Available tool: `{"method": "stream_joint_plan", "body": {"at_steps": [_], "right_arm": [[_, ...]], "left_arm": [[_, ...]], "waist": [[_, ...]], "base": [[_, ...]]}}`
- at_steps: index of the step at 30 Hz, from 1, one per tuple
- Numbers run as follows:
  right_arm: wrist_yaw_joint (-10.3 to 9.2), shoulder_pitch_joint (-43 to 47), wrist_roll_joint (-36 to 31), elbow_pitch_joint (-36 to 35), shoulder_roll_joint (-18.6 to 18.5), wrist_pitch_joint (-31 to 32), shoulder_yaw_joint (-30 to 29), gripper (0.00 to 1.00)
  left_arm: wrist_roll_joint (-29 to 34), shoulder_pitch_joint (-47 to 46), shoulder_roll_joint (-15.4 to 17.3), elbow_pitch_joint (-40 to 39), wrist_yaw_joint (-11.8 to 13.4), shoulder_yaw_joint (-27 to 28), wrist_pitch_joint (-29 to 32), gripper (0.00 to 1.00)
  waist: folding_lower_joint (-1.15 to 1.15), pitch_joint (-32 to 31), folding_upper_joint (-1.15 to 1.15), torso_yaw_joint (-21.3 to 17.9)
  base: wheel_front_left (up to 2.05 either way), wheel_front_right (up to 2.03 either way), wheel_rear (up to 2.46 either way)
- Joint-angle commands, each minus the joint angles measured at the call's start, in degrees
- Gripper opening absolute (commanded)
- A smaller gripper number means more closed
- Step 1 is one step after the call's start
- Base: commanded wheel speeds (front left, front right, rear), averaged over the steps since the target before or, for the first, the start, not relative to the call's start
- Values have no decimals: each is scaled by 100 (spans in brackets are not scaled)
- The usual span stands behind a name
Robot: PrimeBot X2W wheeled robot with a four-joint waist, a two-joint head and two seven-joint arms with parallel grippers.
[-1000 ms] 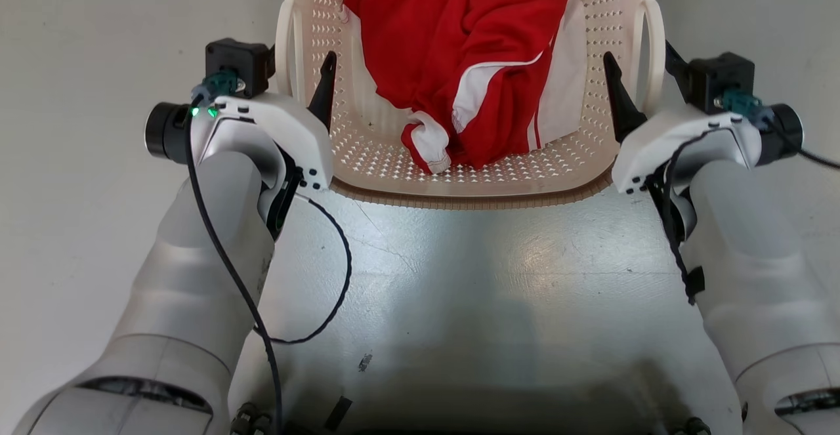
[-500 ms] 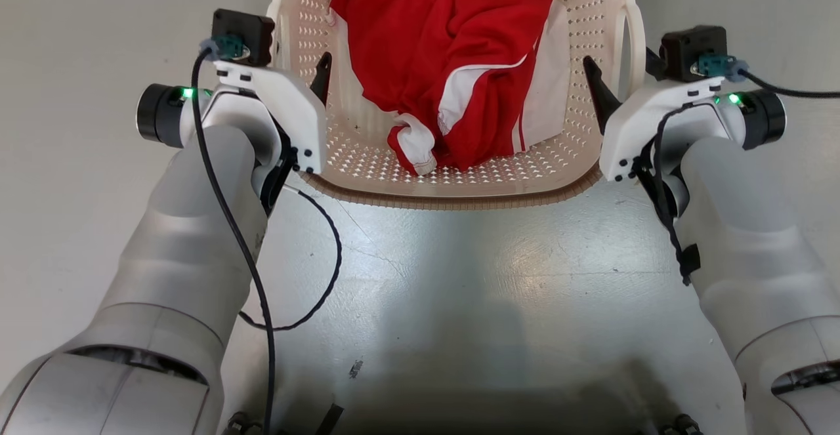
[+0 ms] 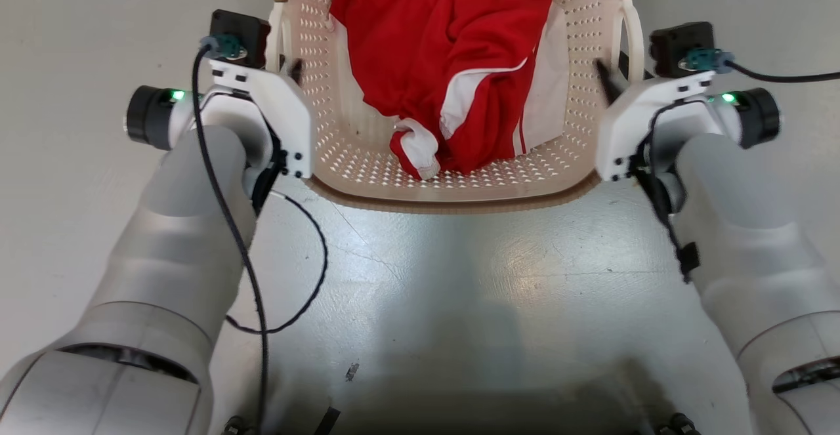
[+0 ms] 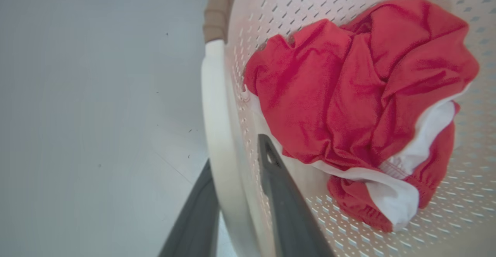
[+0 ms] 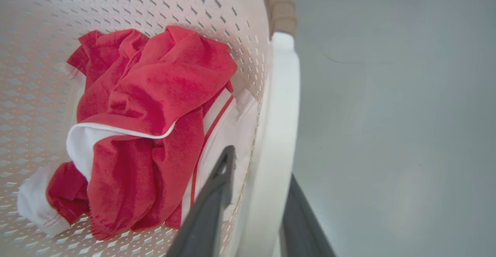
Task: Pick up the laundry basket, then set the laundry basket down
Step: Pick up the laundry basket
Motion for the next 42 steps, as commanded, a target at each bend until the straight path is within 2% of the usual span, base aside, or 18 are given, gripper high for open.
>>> {"method": "stream_joint_plan", "body": {"at_steps": [1,10,19,34,42], "right_arm": [[34,88,60,-35,135,67,115,0],[34,309,174,91,135,126,282,0],[34,604,642,145,135,513,866,0],[34,1453,1818,10,135,1324,2029,0],[34,1652,2246,-45,135,1642,2518,0]], "left_arm": [[16,1,146,-44,-45,4,-40,0],[-15,259,131,-19,-31,-129,-95,0],[-75,644,114,-6,-34,-283,92,0],[-403,1664,105,1,-56,-499,1042,0],[-791,2103,102,-150,-58,-852,1501,0]], "waist": [[0,-13,0,-2],[0,-351,0,21],[0,-931,0,-68],[0,-2651,0,-466],[0,-3456,0,-568]], "base": [[0,0,0],[0,0,0],[0,0,0],[0,0,0],[0,0,0]]}}
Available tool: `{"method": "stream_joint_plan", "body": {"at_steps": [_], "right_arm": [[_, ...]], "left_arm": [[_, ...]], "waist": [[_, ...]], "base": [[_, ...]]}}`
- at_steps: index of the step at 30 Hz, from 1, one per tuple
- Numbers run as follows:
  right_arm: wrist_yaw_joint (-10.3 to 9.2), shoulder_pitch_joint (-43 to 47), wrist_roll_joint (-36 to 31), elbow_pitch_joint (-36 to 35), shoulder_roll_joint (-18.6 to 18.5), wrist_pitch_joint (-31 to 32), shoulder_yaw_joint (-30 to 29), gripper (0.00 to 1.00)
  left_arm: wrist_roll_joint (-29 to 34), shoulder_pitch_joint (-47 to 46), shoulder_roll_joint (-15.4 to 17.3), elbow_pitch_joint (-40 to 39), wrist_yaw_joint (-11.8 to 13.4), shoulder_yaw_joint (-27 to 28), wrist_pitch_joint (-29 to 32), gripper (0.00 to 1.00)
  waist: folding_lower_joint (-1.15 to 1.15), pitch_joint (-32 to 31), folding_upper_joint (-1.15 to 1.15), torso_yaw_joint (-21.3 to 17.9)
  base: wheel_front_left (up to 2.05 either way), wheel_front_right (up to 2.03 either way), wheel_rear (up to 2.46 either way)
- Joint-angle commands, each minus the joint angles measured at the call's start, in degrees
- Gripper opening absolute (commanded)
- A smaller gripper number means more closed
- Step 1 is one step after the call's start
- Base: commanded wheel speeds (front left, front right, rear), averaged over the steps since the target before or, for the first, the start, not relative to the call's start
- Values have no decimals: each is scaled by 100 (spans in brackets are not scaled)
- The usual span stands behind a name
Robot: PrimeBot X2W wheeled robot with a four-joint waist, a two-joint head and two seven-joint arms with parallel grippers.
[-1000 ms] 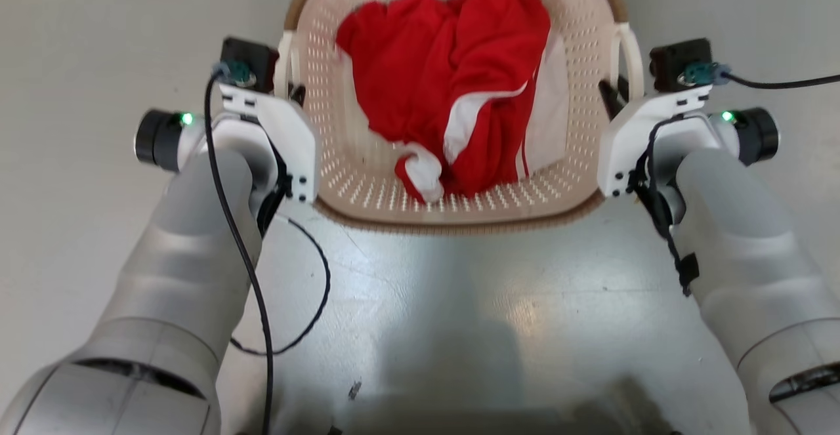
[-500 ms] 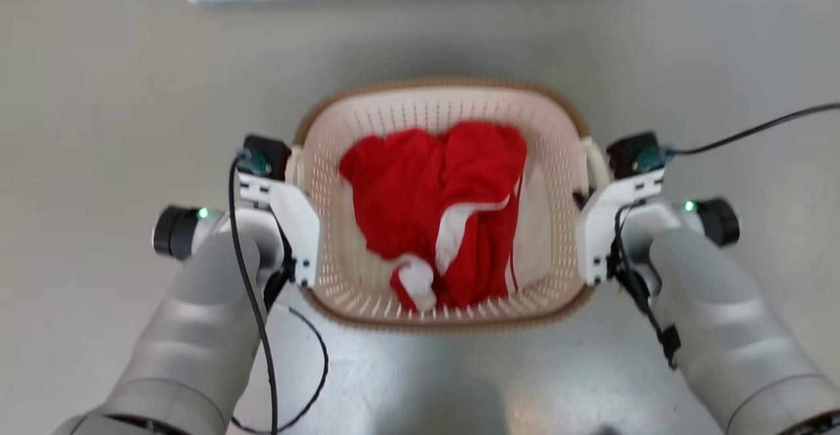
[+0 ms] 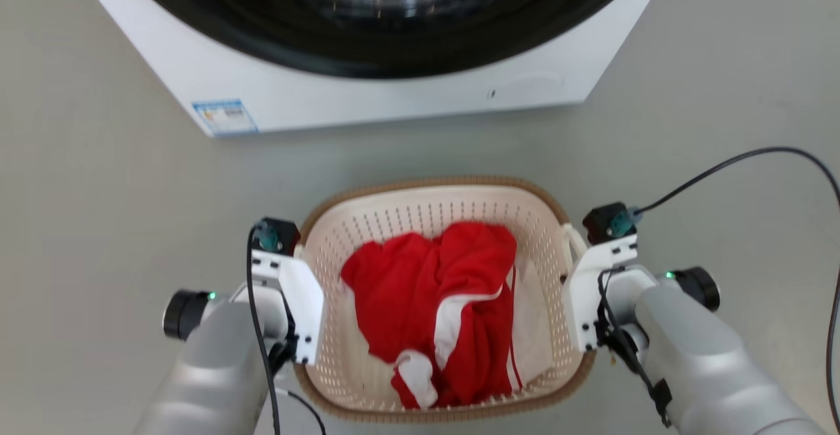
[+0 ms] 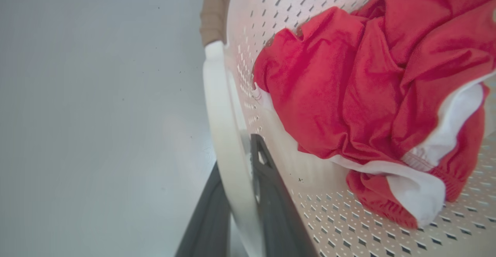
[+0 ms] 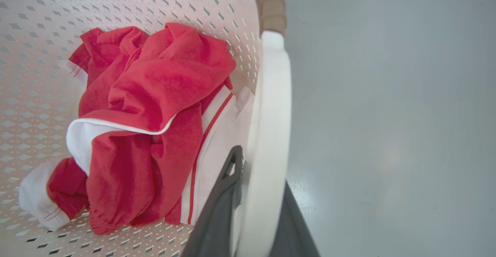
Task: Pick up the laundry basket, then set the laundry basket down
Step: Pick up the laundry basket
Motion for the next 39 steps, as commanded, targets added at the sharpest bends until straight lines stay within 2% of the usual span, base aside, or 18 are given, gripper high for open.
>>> {"method": "stream_joint_plan", "body": {"at_steps": [1,19,39], "right_arm": [[102,129,50,-217,227,15,202,0],[102,871,706,-89,227,359,918,0],[102,1028,1042,-100,227,372,1348,0]], "left_arm": [[-68,83,39,-189,-49,-1,25,0],[-791,1035,38,-495,-50,-830,457,0],[-1128,1142,38,-424,-50,-1254,563,0]], "waist": [[0,-365,0,-75],[0,-1992,0,117],[0,-2280,0,175]], "base": [[0,0,0],[0,0,0],[0,0,0]]}}
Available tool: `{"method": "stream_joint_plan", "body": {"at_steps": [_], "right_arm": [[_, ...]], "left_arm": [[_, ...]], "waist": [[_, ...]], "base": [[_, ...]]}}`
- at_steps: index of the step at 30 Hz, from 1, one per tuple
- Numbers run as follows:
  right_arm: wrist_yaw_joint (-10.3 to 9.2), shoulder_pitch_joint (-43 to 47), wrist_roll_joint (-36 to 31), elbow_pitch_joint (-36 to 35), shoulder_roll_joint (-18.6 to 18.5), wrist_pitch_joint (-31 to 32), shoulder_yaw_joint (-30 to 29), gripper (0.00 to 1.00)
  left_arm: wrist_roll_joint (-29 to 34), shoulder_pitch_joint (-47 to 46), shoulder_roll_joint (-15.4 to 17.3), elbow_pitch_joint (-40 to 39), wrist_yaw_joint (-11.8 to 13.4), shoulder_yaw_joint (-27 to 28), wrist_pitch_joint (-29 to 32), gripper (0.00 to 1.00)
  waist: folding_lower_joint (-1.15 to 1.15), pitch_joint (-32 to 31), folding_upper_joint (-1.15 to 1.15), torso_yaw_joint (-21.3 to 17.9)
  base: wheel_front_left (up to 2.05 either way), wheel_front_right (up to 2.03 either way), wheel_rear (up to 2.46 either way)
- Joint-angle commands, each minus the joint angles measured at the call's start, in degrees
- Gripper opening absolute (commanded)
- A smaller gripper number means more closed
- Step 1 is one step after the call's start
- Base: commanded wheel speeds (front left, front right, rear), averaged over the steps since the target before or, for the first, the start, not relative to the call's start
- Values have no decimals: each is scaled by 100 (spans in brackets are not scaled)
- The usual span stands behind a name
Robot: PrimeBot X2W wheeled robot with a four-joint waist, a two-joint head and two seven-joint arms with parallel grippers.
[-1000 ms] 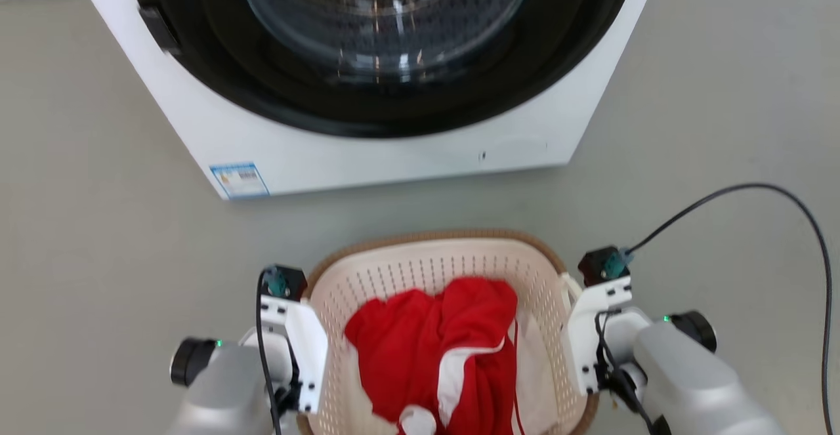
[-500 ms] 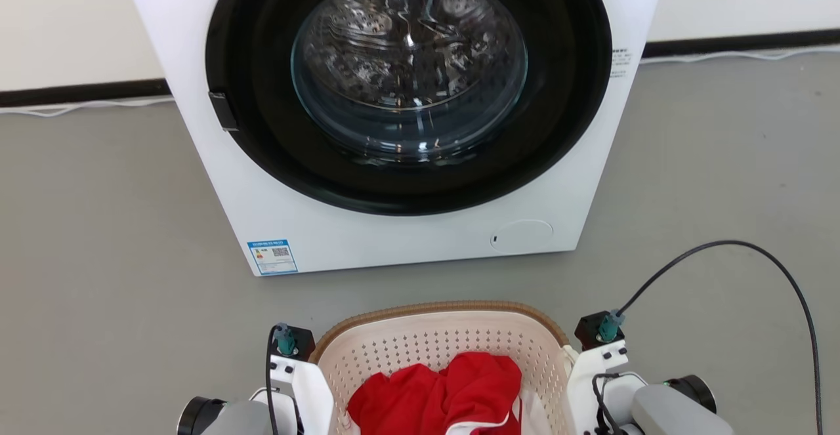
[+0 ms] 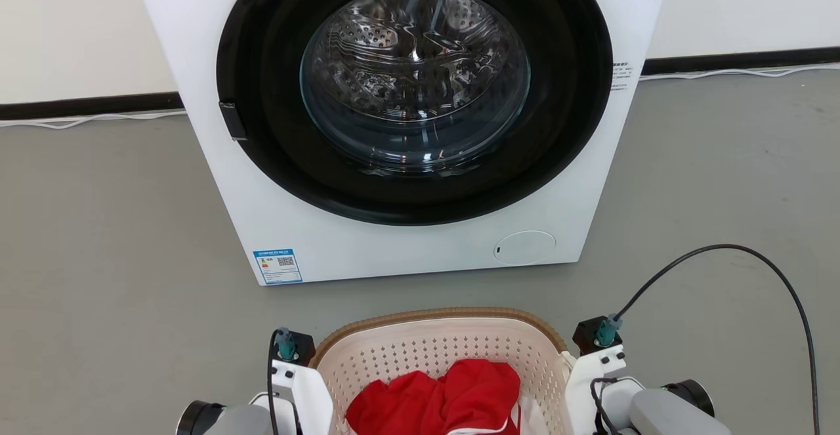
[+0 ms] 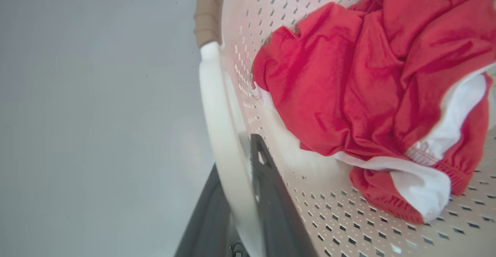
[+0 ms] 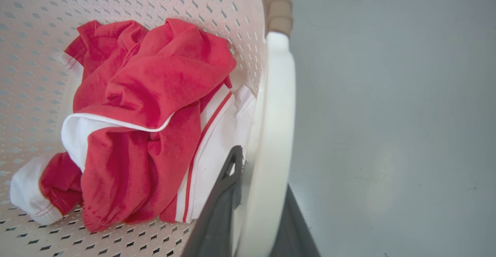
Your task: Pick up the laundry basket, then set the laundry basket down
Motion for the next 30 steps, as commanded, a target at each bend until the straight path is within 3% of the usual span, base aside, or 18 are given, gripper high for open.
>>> {"method": "stream_joint_plan", "body": {"at_steps": [1,30], "right_arm": [[146,-87,24,-212,240,-35,155,0],[146,-392,301,17,240,-219,340,0]], "left_arm": [[-47,-168,-67,-153,-53,43,-47,0],[-274,-389,14,31,-53,-255,-63,0]], "waist": [[0,2,0,-5],[0,84,0,-54]], "base": [[0,0,0],[0,0,0]]}}
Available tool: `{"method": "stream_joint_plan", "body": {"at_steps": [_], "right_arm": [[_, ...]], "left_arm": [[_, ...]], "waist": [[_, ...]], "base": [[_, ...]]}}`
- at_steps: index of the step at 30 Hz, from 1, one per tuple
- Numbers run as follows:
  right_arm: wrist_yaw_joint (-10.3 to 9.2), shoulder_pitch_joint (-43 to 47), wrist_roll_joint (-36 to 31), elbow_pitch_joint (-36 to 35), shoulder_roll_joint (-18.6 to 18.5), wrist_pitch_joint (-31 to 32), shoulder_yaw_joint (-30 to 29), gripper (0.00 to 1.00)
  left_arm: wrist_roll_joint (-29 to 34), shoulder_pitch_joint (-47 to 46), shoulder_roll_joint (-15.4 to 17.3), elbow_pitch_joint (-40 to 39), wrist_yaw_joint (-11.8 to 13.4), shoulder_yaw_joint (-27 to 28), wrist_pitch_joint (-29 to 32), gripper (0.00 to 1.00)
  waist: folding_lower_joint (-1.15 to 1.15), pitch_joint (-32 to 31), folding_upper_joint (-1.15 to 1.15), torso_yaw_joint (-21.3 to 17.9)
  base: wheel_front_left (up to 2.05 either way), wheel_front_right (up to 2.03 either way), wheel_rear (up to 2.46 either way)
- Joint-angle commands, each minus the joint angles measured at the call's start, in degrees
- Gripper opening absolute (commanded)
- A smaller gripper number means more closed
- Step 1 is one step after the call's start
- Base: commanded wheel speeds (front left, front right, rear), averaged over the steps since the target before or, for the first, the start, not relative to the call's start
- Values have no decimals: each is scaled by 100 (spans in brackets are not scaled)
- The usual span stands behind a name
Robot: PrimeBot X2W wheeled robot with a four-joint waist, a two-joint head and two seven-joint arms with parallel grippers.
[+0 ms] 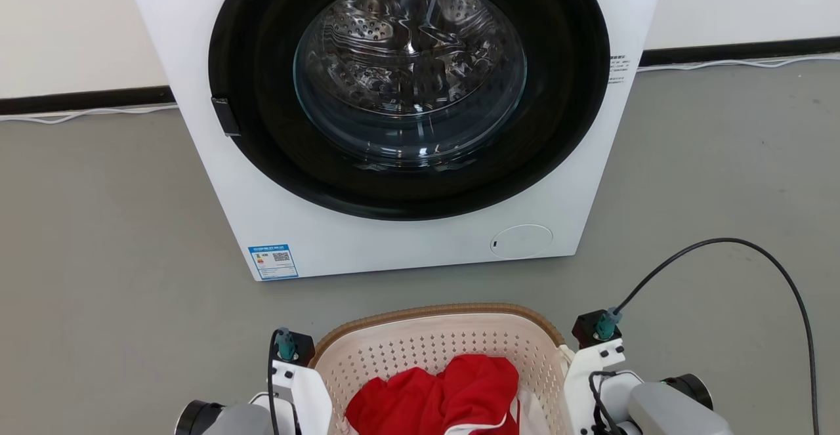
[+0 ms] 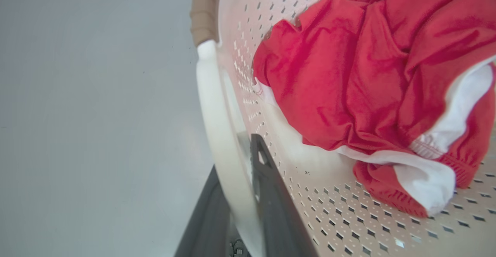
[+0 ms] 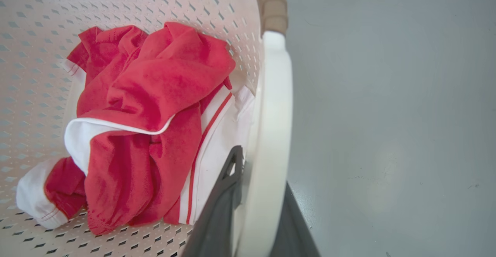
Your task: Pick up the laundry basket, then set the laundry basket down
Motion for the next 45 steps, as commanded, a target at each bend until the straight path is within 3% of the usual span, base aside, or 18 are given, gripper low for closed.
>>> {"method": "stream_joint_plan", "body": {"at_steps": [1,24,33,45], "right_arm": [[144,-216,18,-191,194,-122,107,0],[144,-316,210,-209,194,-340,322,0],[144,-634,137,-239,194,-872,287,0],[144,-1193,-146,-23,194,-1820,145,0]], "left_arm": [[-12,-317,16,-91,-53,45,-59,0],[-146,-477,25,-14,-53,-136,-139,0],[-125,-897,136,-12,-20,-153,-372,0],[-58,-1589,310,-63,172,-143,-982,0]], "waist": [[0,2,0,3],[0,179,0,28],[0,826,0,87],[0,2188,0,139]], "base": [[0,0,0],[0,0,0],[0,0,0],[0,0,0]]}}
